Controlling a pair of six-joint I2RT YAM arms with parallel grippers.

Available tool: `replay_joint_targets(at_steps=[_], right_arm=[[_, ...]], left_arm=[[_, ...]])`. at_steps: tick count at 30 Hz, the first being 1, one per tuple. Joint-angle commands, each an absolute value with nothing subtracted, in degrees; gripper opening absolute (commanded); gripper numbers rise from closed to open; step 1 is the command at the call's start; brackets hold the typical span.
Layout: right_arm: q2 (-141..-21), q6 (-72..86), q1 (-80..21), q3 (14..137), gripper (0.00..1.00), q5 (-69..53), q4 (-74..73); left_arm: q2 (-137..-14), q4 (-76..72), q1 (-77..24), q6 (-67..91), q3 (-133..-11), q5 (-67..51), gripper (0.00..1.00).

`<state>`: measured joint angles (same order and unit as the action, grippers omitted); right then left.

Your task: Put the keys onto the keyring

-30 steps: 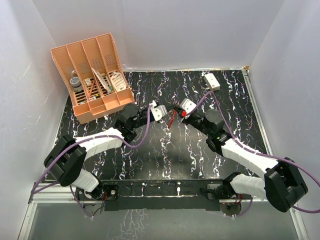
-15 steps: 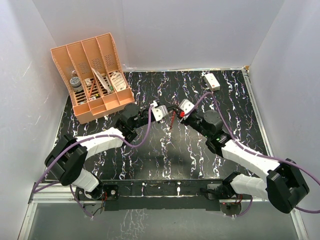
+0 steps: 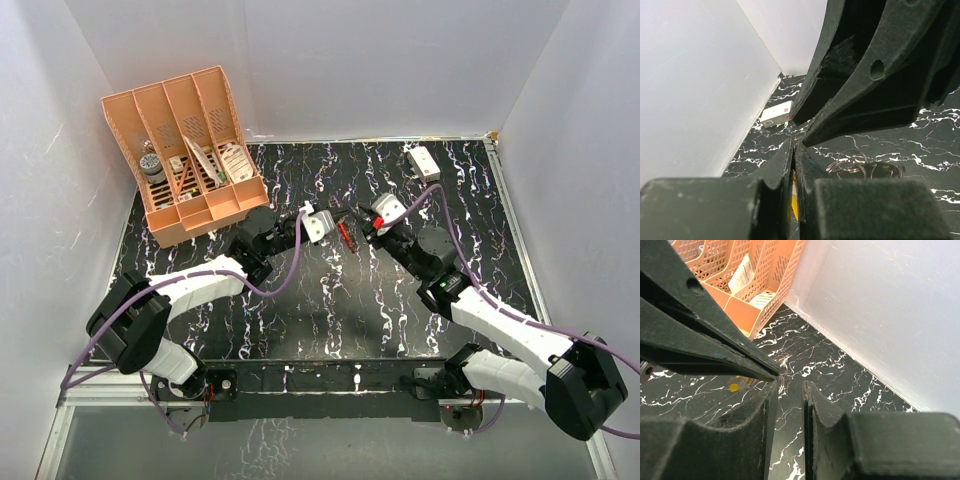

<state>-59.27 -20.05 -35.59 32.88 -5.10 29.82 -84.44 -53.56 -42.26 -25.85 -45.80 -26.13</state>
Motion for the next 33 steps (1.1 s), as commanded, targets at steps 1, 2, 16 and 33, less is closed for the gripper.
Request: replay_joint_targets(at_steps=[1, 2, 16, 33], right_arm=[[-58.08, -11.74, -33.55, 32.94, 0.25, -2.75, 32.71], [-58.27, -8.97, -32.2, 32.96, 0.25, -3.79, 32.84], [-65.65, 16.74, -15.67, 28.92, 0.25, -31.58, 51.21], [-65.59, 26.91, -11.51, 28.09, 0.4, -36.79, 58.52]], left_arm=[[-80.48, -55.52, -42.19, -26.72, -46.77, -26.72, 0.0], [-80.32, -55.74, -42.19, -26.65, -46.64, -26.71, 0.0], [-79.05, -56.35, -42.08, -26.29, -45.82, -27.33, 0.0], [-78.77, -55.83, -41.76, -26.02, -45.78, -27.69, 0.0]])
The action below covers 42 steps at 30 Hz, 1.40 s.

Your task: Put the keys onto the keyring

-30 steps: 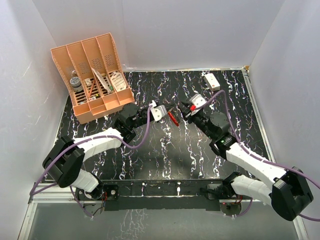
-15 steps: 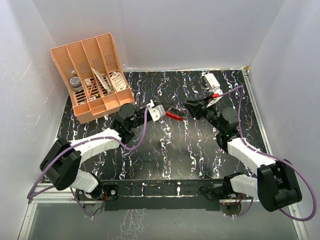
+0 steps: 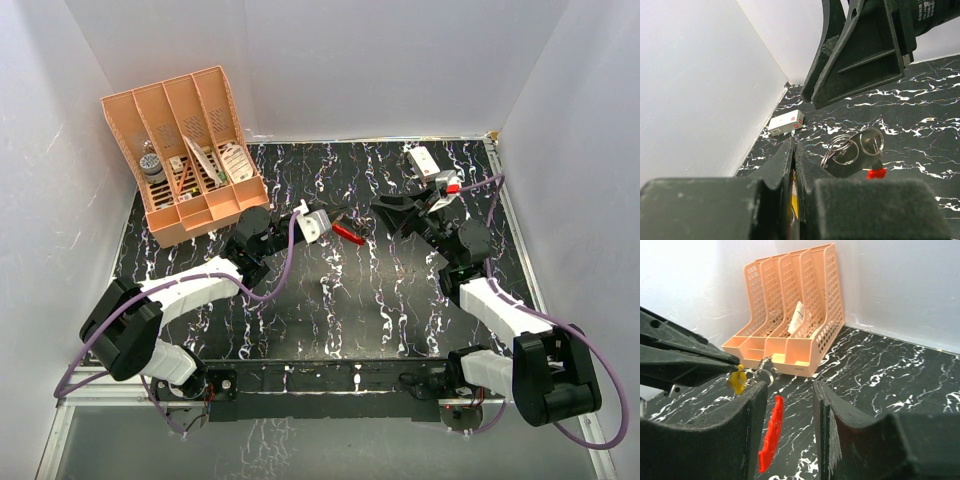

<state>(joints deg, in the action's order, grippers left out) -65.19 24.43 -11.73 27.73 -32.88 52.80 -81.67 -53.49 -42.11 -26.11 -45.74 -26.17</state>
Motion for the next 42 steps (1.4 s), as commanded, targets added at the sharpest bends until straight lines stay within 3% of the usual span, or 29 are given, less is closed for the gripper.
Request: replay_joint_targets(at_steps=[1, 20, 32, 42], right_arm=[[-66.46, 27.4, -11.51, 28.26, 0.4, -37.43, 59.46], [-78.55, 35.44, -11.59, 31.73, 0.37, -45.47, 73.21], [-85.13, 43.38, -13.5, 31.73, 0.34, -44.73, 84.8], [-85.7, 42.36, -16.08, 32.03, 0.32, -41.04, 83.85]], left_arm=[[-78.82, -55.81, -41.75, -26.06, -45.79, -27.94, 0.0], [-79.92, -56.38, -41.75, -25.52, -46.93, -28.74, 0.0], [-81.26, -57.3, -41.75, -24.62, -47.59, -29.27, 0.0], [-81.81, -57.79, -41.75, -24.7, -47.84, -29.12, 0.0]])
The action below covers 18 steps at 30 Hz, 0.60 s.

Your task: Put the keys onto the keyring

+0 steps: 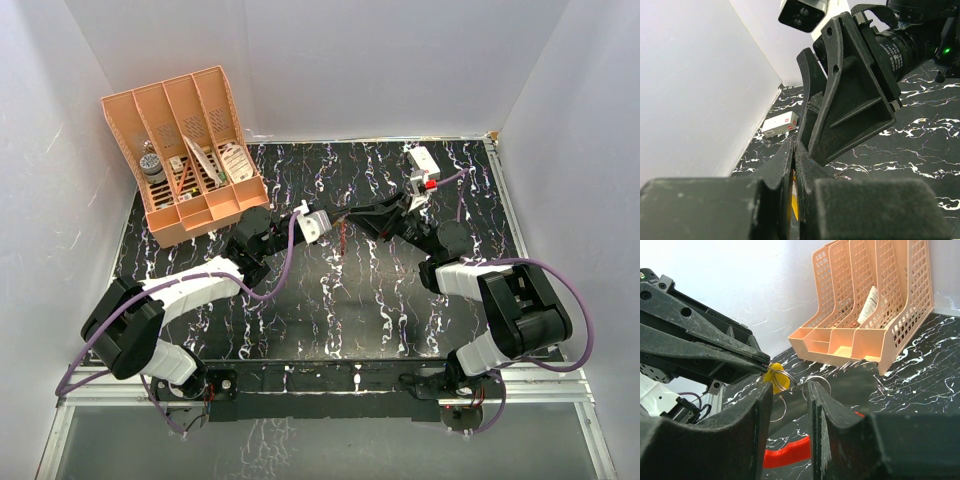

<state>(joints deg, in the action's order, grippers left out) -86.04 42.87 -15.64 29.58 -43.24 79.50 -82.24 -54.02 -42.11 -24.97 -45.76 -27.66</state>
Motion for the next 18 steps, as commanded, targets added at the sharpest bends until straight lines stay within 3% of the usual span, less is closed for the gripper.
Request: replay_joint_targets(at_steps=[1, 18], right_arm=[[-85.77, 42.15, -16.09, 32.0, 0.31, -40.78, 83.69], [-87.94, 41.2, -17.37, 33.17, 0.24, -39.42, 83.28]], left_arm=[[-81.84, -57.76, -41.75, -24.7, -47.97, -29.13, 0.0], [-81.92, -58.04, -41.74, -24.27, -48.27, -29.79, 0.0]])
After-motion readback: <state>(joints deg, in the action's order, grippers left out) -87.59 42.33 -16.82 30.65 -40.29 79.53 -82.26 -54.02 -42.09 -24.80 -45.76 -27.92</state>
